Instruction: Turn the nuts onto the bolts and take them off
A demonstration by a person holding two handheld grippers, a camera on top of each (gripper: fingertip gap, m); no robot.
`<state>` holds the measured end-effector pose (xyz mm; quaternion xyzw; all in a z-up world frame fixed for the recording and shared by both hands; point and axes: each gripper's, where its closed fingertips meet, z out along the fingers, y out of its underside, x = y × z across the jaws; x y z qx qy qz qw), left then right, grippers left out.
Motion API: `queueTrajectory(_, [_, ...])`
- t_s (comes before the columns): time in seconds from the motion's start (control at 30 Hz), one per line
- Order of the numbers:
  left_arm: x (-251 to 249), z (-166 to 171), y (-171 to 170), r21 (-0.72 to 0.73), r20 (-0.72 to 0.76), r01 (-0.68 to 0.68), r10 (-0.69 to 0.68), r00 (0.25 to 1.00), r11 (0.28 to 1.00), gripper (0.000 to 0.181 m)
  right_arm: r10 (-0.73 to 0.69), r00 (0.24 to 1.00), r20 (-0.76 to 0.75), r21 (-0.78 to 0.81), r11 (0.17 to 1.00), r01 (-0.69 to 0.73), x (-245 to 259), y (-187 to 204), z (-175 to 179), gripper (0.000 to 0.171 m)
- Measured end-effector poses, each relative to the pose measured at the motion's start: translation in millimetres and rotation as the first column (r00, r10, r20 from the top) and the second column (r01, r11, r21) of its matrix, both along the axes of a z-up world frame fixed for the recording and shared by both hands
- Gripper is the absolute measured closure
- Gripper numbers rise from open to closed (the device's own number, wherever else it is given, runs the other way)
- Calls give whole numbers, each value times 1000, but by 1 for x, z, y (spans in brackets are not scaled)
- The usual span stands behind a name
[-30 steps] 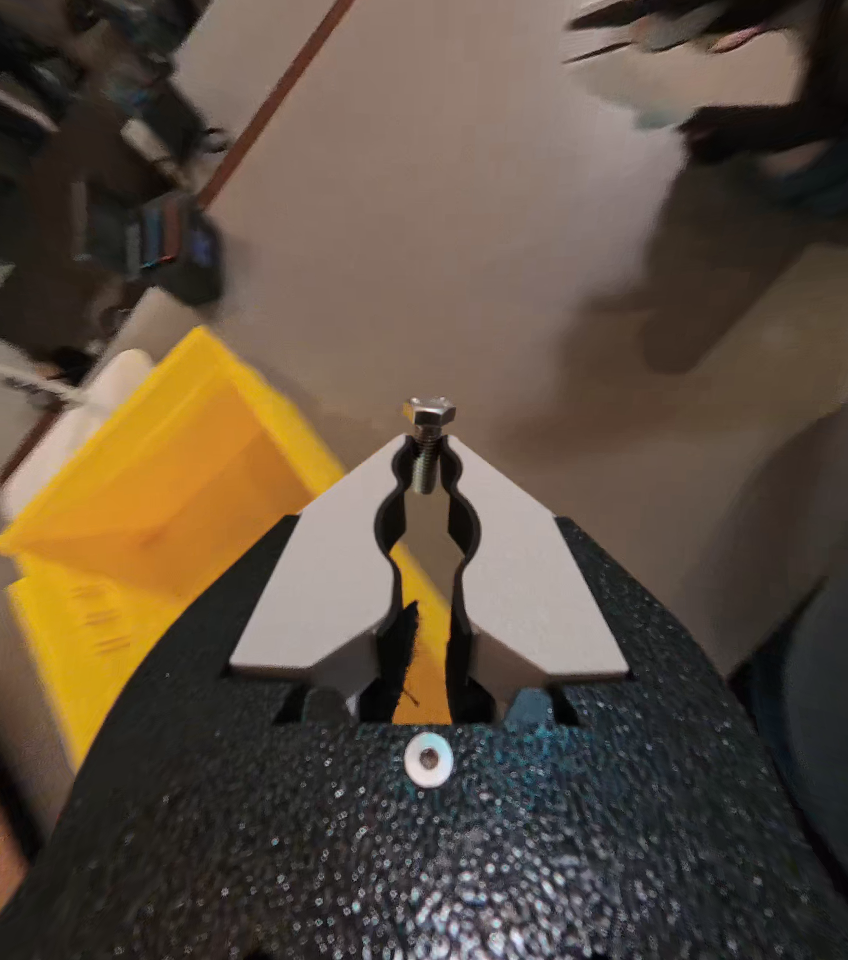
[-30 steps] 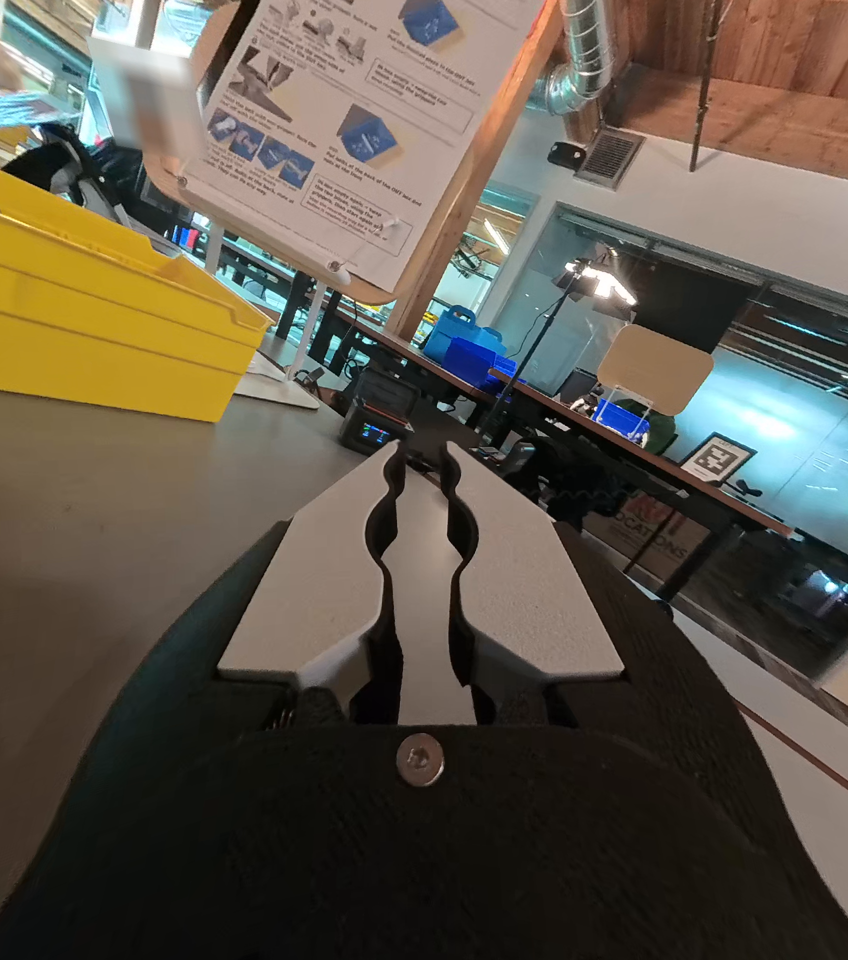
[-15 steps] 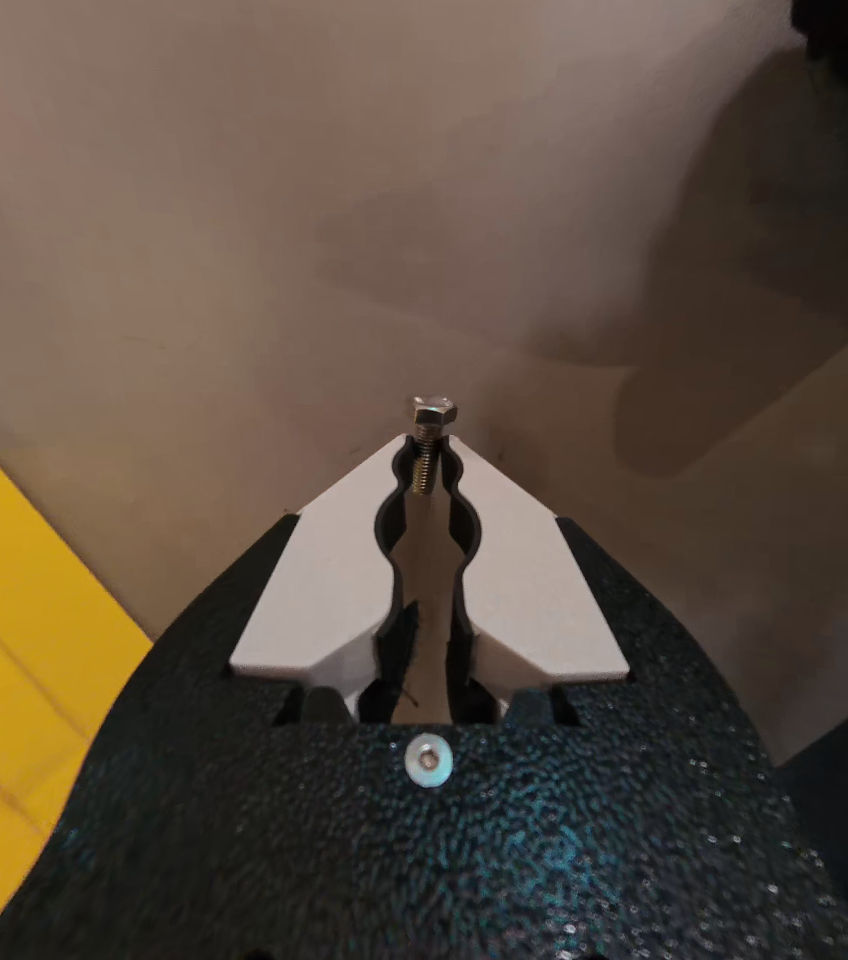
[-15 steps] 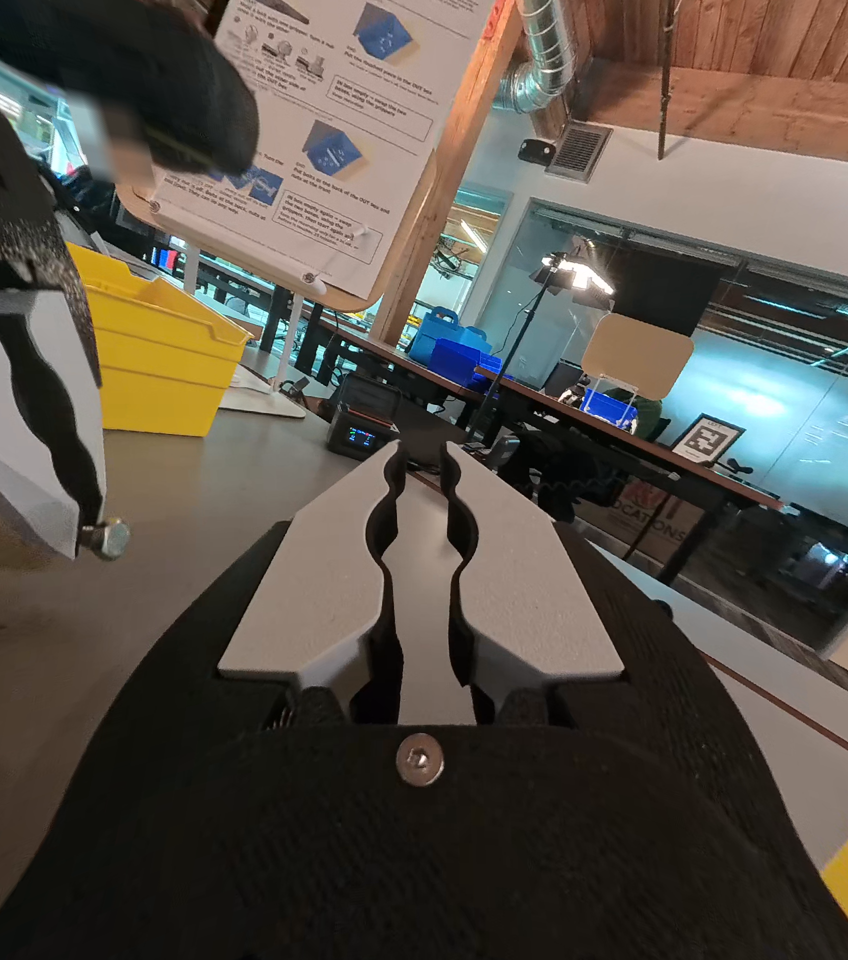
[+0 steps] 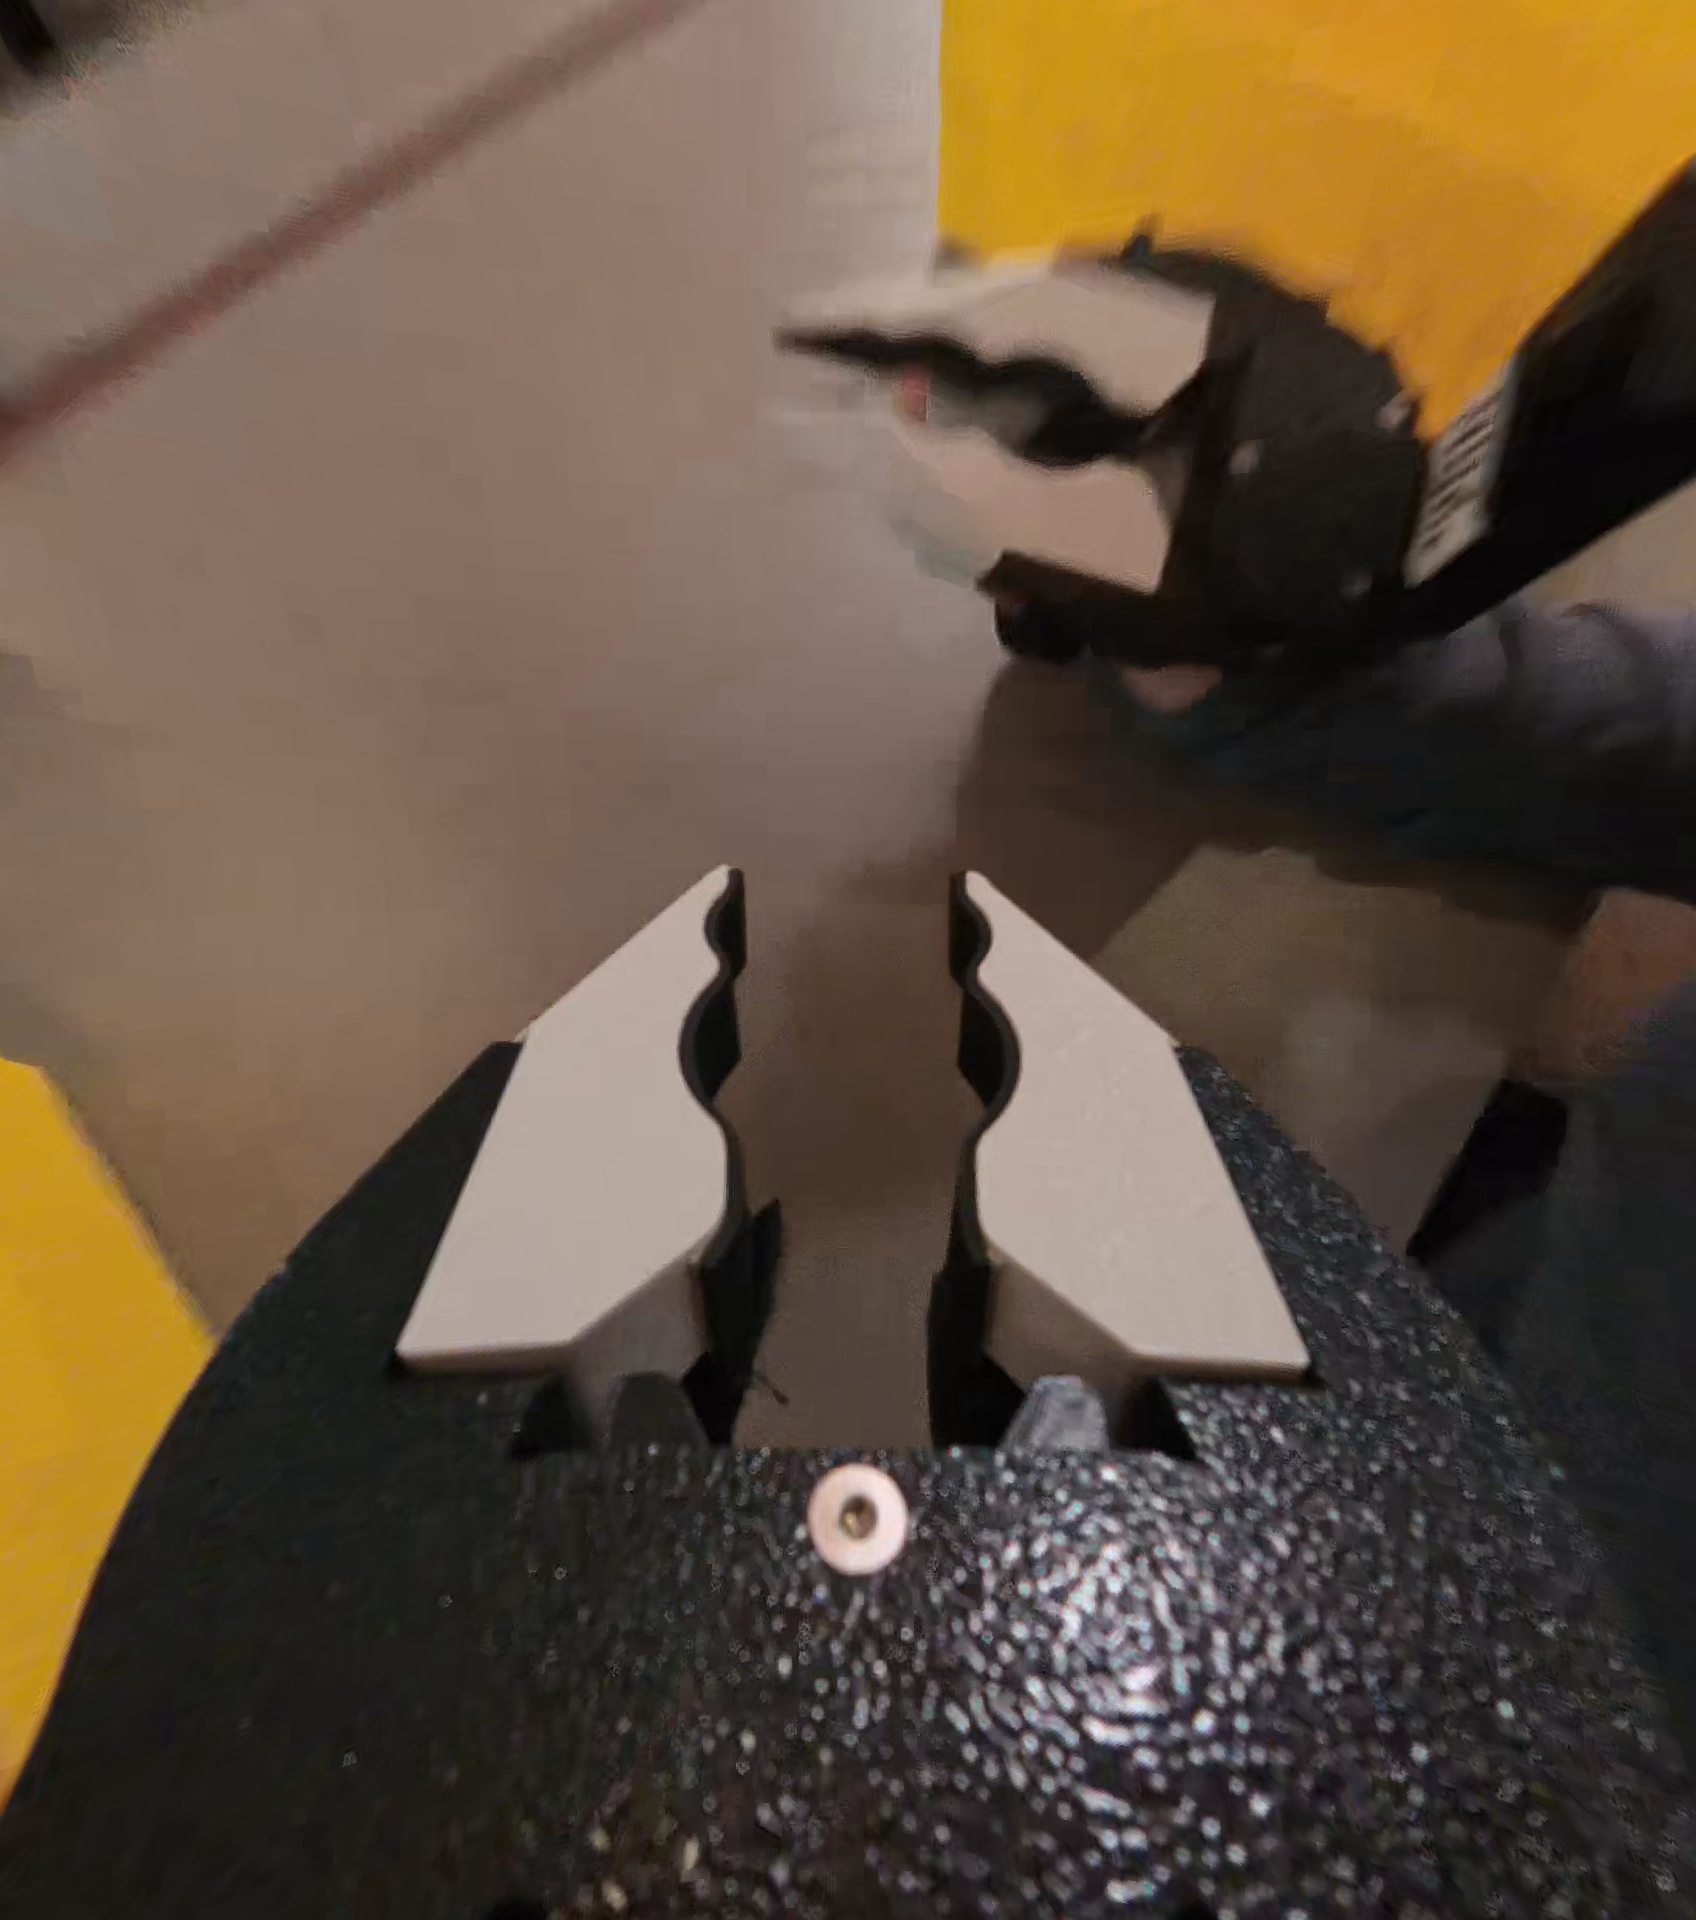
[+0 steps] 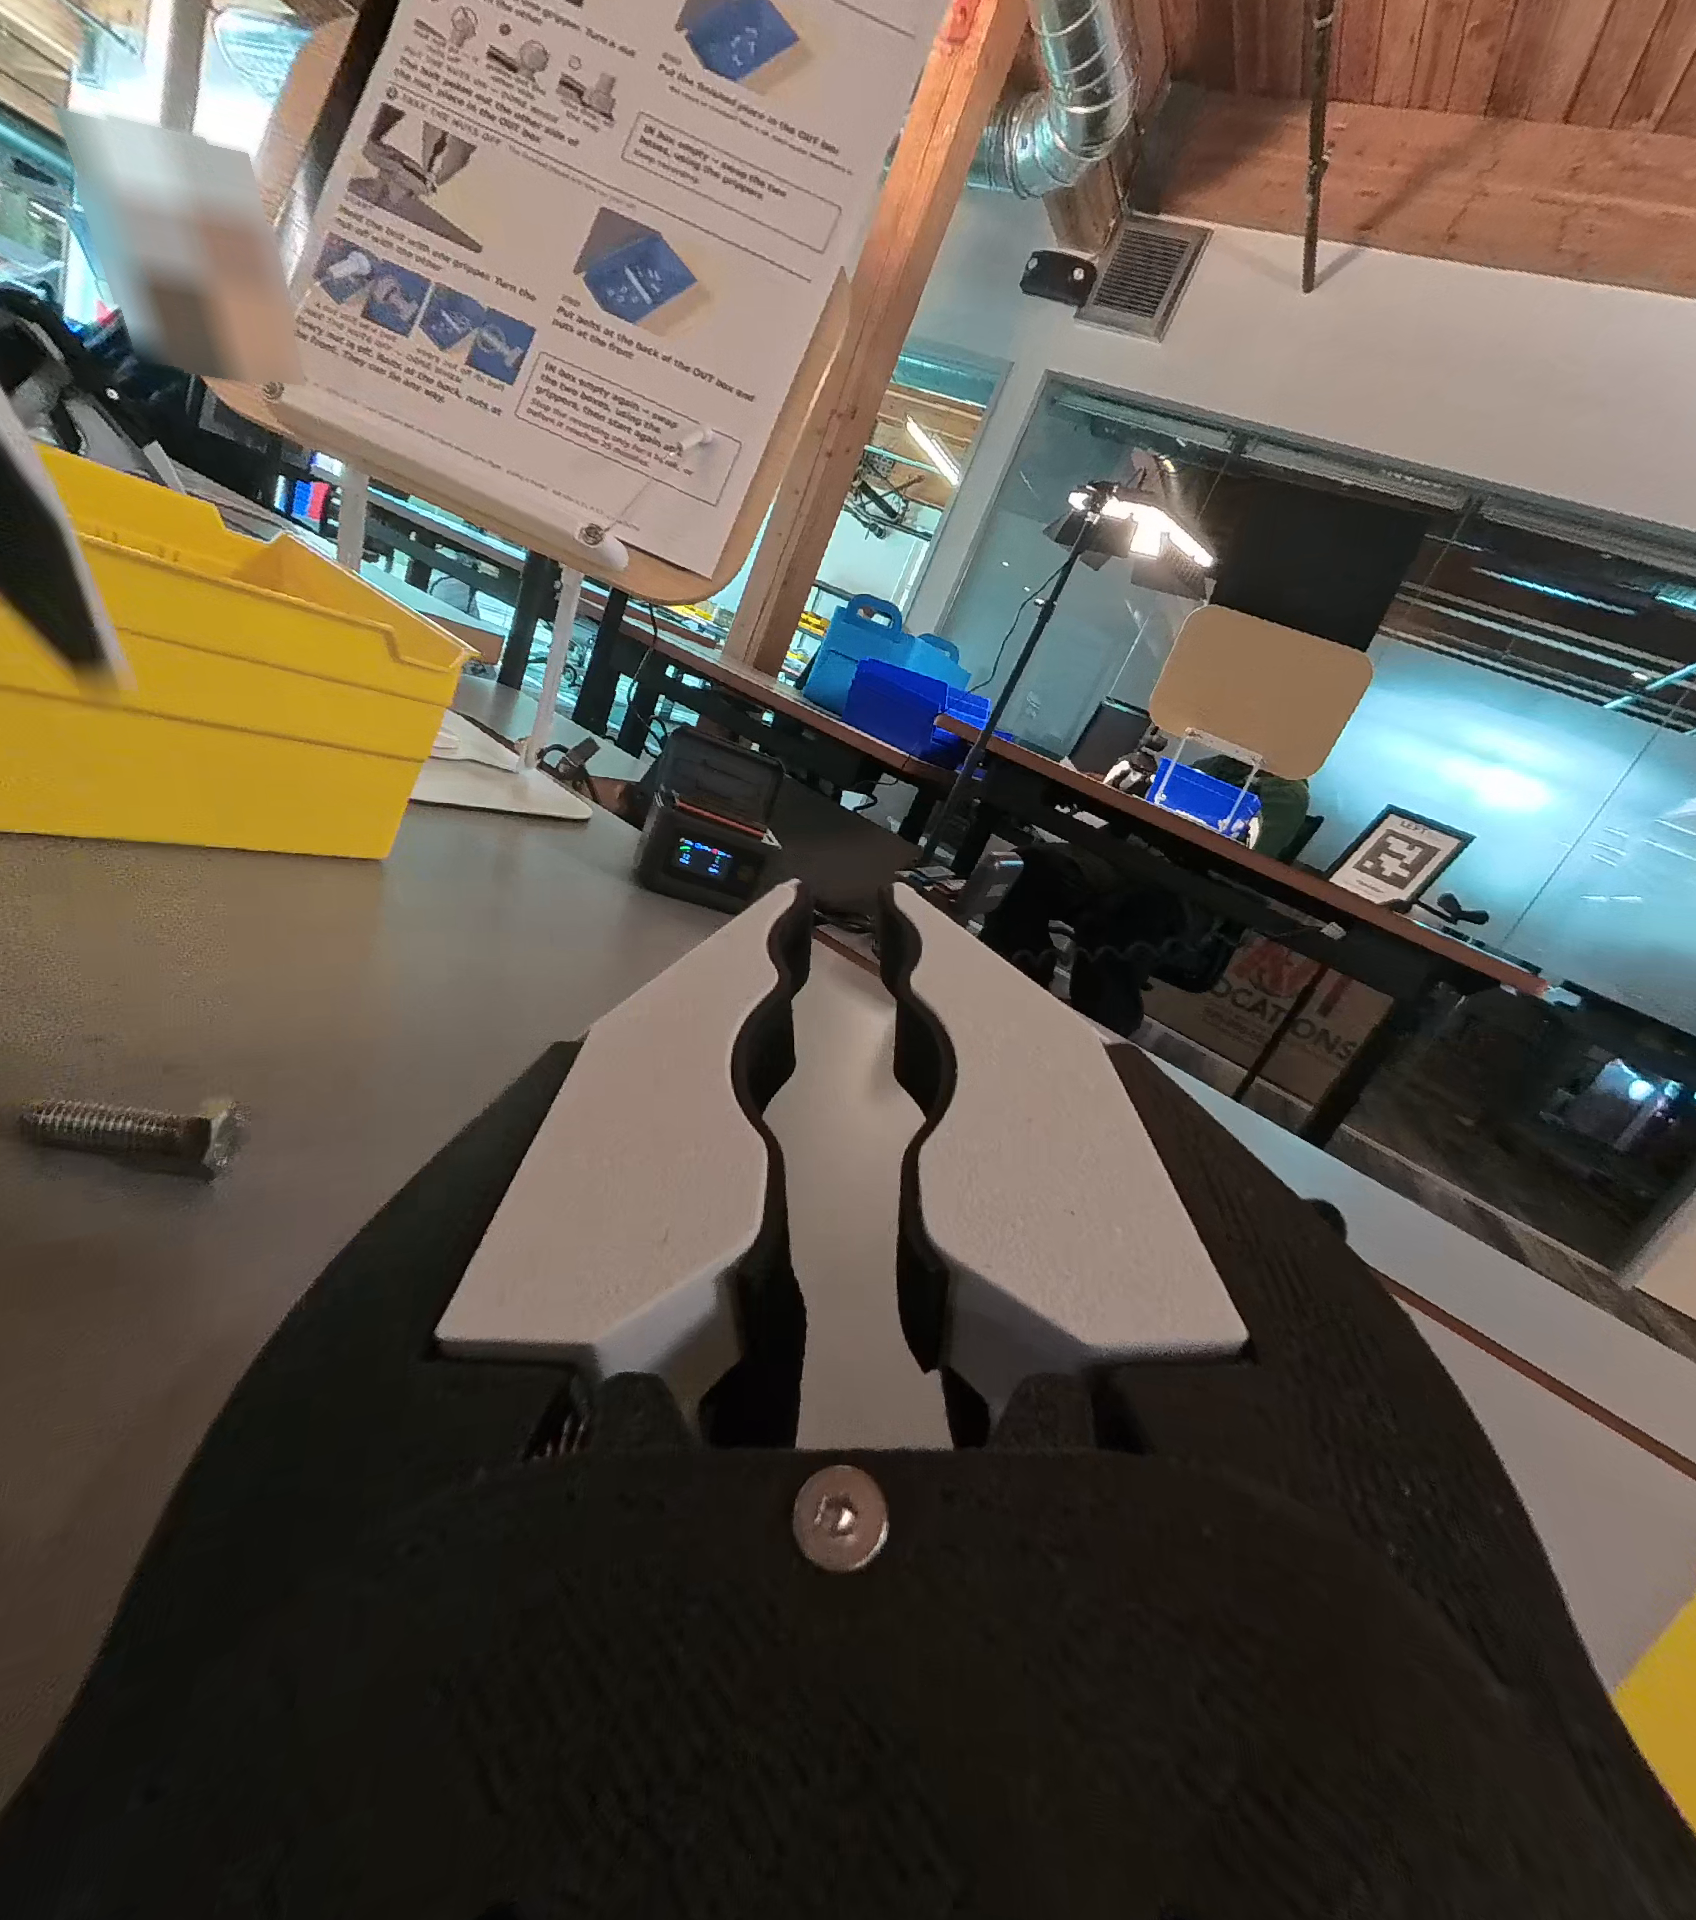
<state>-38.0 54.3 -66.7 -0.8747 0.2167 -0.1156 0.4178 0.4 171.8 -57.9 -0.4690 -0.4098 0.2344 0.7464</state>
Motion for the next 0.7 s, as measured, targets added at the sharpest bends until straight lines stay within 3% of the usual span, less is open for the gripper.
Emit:
queueTrajectory(0.03, [-13,22,-9,76,-15,-26,27,1000,997,145,-3,1000,-2,-4,1000,3,1,1,0,160])
queueTrajectory(0.13, [-101,58,-34,189,-96,-259,281,955,947,143,-8,1000,-5,-13,1000,8,1,4,-1,160])
queueTrajectory(0.23, [-197,51,-65,128,-162,-462,478,863,878,145,-24,1000,7,-22,999,24,-1,8,-4,160])
queueTrajectory(0.43, [-263,-32,-107,-270,-229,-444,391,892,855,150,-68,997,32,3,998,68,-2,13,-6,160])
queueTrajectory(0.57, [-277,-74,-117,-428,-288,-408,307,907,806,150,-102,993,52,18,995,101,-1,16,-7,160])
queueTrajectory(0.7, [-287,-95,-115,-491,-310,-412,288,906,768,157,-129,989,71,31,991,127,0,17,-9,160])
